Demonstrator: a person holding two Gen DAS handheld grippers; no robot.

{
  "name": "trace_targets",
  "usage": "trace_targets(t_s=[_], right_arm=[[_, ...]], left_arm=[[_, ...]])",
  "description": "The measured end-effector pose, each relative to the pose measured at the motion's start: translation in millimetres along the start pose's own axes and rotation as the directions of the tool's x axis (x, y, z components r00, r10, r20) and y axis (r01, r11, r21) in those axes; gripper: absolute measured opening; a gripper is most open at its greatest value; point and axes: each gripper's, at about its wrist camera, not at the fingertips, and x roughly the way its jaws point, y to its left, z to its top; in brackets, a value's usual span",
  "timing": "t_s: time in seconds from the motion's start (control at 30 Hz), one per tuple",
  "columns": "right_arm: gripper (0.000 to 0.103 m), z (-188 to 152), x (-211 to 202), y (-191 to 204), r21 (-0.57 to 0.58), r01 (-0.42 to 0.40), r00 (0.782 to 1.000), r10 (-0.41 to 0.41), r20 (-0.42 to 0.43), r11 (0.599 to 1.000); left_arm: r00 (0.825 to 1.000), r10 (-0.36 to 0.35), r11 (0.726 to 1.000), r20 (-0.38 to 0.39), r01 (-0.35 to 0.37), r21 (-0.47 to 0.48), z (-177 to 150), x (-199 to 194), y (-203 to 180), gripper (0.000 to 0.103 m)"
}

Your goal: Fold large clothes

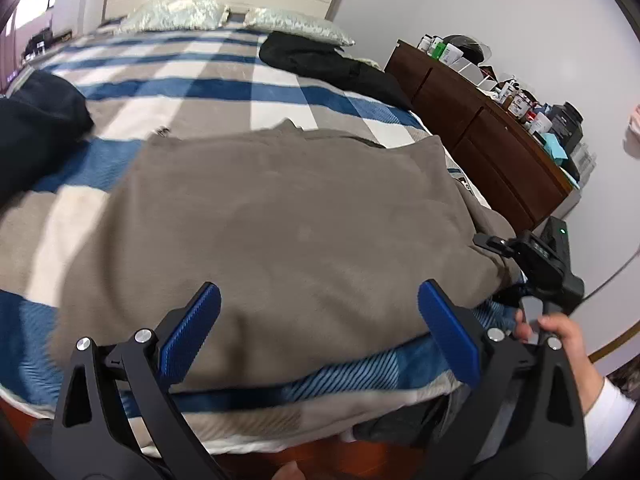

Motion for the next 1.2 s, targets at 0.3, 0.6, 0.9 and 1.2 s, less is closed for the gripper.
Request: trace_targets(t_s=[0.3, 0.6, 0.9, 1.2], right_arm=[[0.085, 1, -2, -9, 0.043, -0.036, 0.999, 0.036, -0.011, 0.998], [0.091, 1, 2, -11, 0.062, -0.040, 0.999, 0.041, -0.019, 0.997], [0.091, -2, 1, -14, 0.049, -0.053, 0.998, 0.054, -0.018, 0.997], [0.091, -1, 1, -10, 0.041, -0.047, 0.999, 0.047, -0.010, 0.998]], left_arm=[[0.992, -0.077, 0.996, -0.096, 0.072, -0.056, -5, 72, -11, 0.096], [0.986, -0.088, 0.995, -0.144, 0.079, -0.065, -12, 75, -2, 0.096], [0.999, 0.028, 0.957, 0.021, -0.021, -0.291, -44, -29, 70, 0.096], [0.996, 0.086, 0.825, 0.030, -0.054, -0.562, -81, -51, 154, 0.096]])
